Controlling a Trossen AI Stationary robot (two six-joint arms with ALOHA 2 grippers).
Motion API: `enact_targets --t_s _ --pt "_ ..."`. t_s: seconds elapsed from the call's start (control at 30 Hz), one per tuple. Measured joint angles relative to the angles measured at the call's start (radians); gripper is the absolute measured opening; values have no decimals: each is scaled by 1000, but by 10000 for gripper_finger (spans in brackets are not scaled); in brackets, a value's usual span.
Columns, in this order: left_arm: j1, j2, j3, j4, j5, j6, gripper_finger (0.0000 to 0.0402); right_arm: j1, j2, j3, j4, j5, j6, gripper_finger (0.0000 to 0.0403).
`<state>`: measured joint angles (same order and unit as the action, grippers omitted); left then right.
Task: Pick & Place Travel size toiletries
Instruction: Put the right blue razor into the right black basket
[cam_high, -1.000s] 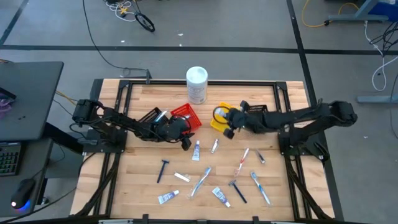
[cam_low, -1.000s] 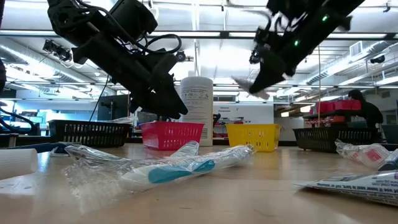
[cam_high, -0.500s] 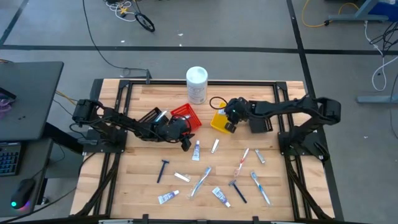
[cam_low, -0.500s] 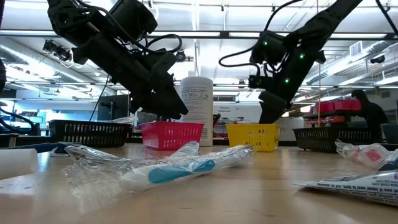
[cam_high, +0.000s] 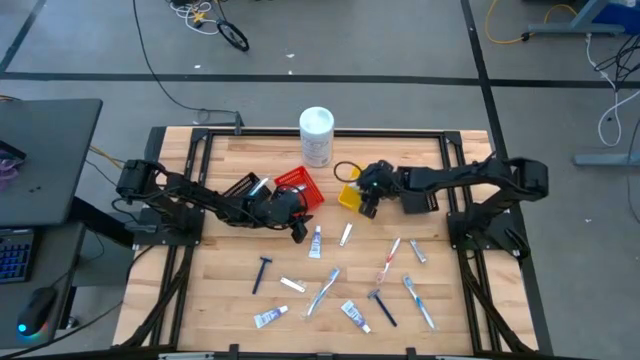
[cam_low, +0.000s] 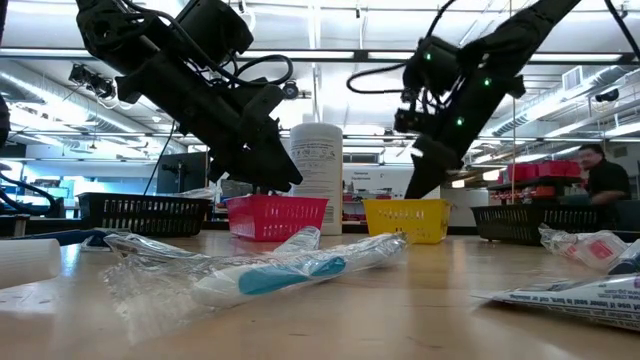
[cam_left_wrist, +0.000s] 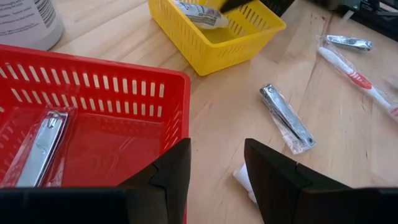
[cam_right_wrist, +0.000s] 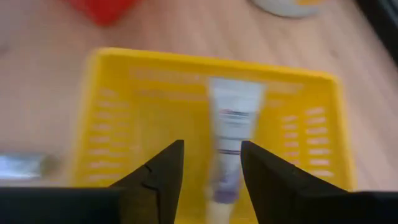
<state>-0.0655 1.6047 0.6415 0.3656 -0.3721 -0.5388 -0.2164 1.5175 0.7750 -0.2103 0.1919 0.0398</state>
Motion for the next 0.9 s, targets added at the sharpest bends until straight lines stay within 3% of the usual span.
enact_targets --t_s 0.23,0.47,0.67,0.9 --pt "0 0 0 6 0 19 158 160 -63 142 -230 79 65 169" --pt "0 0 0 18 0 62 158 346 -100 182 -422 -102 187 169" --pt "0 0 0 70 0 137 158 518 -100 122 -438 -132 293 169" --pt "0 0 2 119 0 170 158 637 -99 14 -351 -70 364 169"
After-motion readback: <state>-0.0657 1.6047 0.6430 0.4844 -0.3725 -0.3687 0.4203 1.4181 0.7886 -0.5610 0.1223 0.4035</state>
